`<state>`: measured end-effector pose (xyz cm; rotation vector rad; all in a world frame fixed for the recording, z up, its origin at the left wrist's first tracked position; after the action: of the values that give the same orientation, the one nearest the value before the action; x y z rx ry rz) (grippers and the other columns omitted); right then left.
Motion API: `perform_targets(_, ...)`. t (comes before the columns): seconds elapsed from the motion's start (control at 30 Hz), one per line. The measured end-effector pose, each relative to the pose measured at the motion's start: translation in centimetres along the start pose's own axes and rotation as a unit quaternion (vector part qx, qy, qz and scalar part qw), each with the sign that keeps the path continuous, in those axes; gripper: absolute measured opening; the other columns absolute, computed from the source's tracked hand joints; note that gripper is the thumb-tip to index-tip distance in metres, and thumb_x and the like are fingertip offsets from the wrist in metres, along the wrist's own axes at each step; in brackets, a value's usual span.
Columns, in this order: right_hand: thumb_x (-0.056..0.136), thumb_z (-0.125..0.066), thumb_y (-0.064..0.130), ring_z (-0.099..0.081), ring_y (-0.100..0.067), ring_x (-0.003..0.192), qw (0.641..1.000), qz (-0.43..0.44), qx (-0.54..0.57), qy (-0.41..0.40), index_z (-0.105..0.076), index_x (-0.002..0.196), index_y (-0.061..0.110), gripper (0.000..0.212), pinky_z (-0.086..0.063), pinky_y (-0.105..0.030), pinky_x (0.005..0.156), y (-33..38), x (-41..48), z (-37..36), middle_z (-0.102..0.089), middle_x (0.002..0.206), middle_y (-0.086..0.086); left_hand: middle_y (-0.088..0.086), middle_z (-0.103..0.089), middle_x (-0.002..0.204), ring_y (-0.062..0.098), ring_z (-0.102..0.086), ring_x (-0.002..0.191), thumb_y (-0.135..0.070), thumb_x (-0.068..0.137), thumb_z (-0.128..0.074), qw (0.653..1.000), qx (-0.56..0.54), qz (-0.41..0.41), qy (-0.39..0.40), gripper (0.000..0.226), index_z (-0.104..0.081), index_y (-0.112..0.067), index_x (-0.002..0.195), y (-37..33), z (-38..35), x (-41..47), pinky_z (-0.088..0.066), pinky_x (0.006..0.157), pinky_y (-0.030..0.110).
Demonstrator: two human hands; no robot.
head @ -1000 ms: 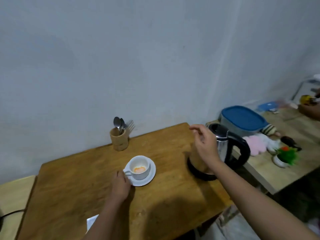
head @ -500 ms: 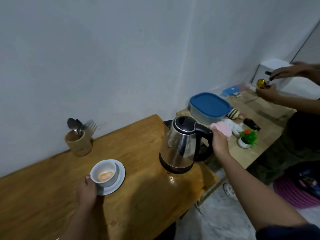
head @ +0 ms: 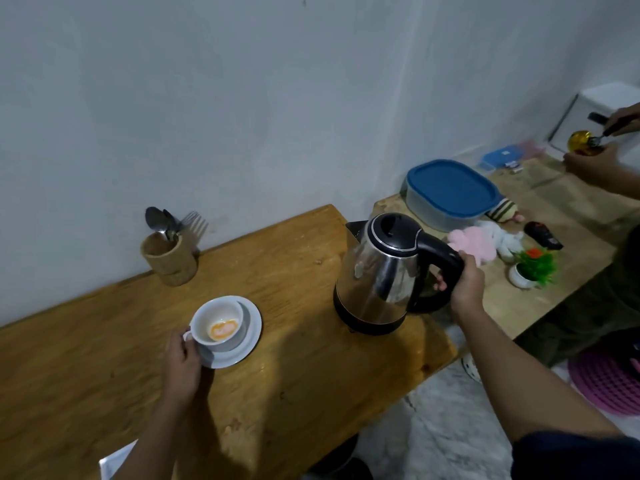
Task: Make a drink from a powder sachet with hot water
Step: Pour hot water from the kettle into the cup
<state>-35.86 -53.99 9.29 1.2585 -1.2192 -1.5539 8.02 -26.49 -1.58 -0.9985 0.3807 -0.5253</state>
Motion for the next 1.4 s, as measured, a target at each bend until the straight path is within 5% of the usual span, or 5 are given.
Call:
perform_targets(0.13, 0.091, -0.034, 0.032, -0.042, -0.005, 0.028, 0.998, 0.010, -0.011, -0.054, -0.051, 0.055, 0.011, 0.045, -0.033, -0.028, 0.046, -0.7, -0.5, 0.4, -0.050, 0.033, 0.001, 0.011, -0.052, 0.109, 0.026, -0.048, 0.100, -0.016, 0.097, -0.037, 1.000, -0.001, -0.010, 0.030, 0.027, -0.050, -0.001, 0.116, -0.8, -0.2, -0.5, -0.039, 0.081, 0.040)
perform_targets(0.3, 0.092, -0.037, 0.030, -0.047, -0.018, 0.055, 0.993, 0.010, -0.008, -0.117, -0.047, 0.056, 0.017, 0.040, -0.037, -0.031, 0.058, -0.2, -2.0, 0.5, -0.047, 0.057, -0.003, 0.010, -0.051, 0.114, 0.023, -0.047, 0.103, -0.015, 0.097, -0.038, 0.998, 0.009, -0.005, 0.060, 0.028, -0.049, -0.003, 0.120, -1.3, -0.1, -0.6, -0.039, 0.086, 0.039)
perform_targets(0.57, 0.092, -0.039, 0.030, -0.045, -0.027, 0.065, 0.984, 0.028, -0.069, -0.163, -0.042, 0.052, 0.016, 0.042, -0.035, -0.037, 0.067, 2.7, -4.7, -0.8, -0.042, 0.055, -0.003, 0.016, -0.055, 0.112, 0.025, -0.050, 0.102, -0.010, 0.096, -0.038, 0.996, 0.031, -0.025, 0.074, 0.026, -0.053, 0.000, 0.116, -2.5, 0.3, -1.0, -0.038, 0.084, 0.035)
perform_targets(0.83, 0.090, -0.041, 0.027, -0.049, -0.029, 0.074, 0.984, 0.094, -0.101, -0.116, -0.054, 0.068, 0.002, 0.036, -0.032, -0.034, 0.065, 7.5, -6.3, -3.5, -0.055, 0.077, -0.020, 0.017, -0.060, 0.121, 0.026, -0.054, 0.106, -0.012, 0.094, -0.044, 0.986, 0.107, -0.042, 0.123, 0.027, -0.057, -0.006, 0.117, -2.9, 0.9, -0.4, -0.042, 0.092, 0.038)
perform_targets(1.4, 0.086, -0.044, 0.035, -0.050, -0.030, 0.071, 0.935, 0.188, -0.289, 0.081, -0.052, 0.057, 0.003, 0.044, -0.031, -0.032, 0.064, 9.2, -10.8, -16.7, -0.053, 0.069, -0.019, 0.000, -0.056, 0.095, 0.017, -0.052, 0.089, -0.006, 0.091, -0.048, 0.976, 0.115, -0.052, 0.176, 0.020, -0.063, -0.006, 0.105, -5.0, 1.6, -0.3, -0.036, 0.075, 0.026)
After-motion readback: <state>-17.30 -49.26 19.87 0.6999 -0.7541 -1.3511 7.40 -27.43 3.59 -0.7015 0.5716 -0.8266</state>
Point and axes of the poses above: each hand's wrist, its own x-axis towards the middle knuckle, its own z-axis out of the back of the hand, y = z × x, the point moved 9 cm from there along x, towards the middle knuckle
